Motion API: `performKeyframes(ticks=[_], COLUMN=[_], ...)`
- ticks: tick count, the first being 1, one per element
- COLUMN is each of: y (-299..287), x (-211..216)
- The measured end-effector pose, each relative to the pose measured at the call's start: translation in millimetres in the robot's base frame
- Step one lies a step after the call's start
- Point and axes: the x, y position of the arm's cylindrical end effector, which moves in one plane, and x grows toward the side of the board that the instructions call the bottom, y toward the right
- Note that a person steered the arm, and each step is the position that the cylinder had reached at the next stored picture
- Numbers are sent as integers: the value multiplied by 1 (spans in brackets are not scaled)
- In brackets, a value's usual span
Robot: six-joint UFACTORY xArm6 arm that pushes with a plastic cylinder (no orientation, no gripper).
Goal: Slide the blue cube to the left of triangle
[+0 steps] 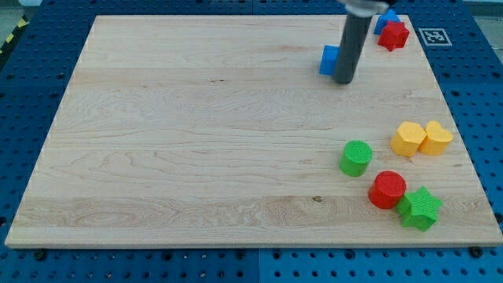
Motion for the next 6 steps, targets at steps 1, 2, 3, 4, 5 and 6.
performKeyframes(ticks=[1, 2, 3, 4, 5, 6], y=[11, 11, 11, -3, -23, -22], x=[-54, -40, 8, 17, -20, -83])
